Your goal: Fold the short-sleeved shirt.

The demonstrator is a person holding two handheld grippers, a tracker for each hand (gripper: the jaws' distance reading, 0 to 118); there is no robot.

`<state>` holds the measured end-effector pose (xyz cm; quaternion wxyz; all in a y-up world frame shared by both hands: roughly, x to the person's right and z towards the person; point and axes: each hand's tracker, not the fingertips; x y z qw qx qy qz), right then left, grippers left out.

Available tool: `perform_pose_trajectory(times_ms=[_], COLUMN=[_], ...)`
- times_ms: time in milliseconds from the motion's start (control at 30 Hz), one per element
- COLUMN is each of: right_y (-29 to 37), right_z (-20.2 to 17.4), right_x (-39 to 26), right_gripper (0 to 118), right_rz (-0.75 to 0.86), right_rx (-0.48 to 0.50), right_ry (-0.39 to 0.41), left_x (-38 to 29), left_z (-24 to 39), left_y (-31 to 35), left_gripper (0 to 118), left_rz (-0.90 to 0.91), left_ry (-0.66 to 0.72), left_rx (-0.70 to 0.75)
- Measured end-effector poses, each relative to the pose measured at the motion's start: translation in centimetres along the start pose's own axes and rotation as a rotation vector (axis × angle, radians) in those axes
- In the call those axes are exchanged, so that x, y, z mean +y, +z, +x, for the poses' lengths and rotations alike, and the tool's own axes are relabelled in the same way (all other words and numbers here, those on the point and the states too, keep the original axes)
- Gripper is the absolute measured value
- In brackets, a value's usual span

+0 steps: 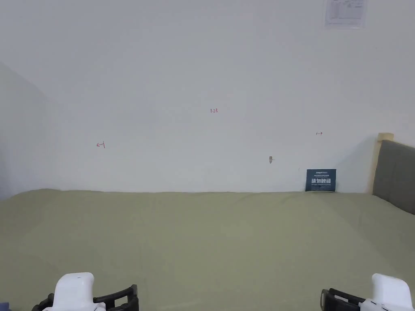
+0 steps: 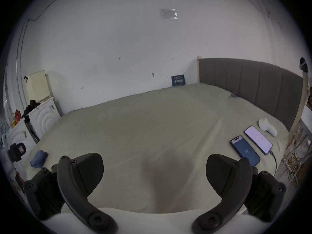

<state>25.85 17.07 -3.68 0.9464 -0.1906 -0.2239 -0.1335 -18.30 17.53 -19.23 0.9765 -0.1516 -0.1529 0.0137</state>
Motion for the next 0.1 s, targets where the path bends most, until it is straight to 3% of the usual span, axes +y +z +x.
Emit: perform_pose_trajectory(times_ms=[100], right_y=[-0.06], right_z=[0.70], right_x=[-0.01], right_gripper=[118], right_rz=[-0.005], right_rx=[0.016], right_ry=[-0.033], left_x=[0.00], left_z=[-0.11], left_y=[-0.06], left_gripper=[118], left_rz=[-0.003], left_ry=[0.007], left_rx=[0.002])
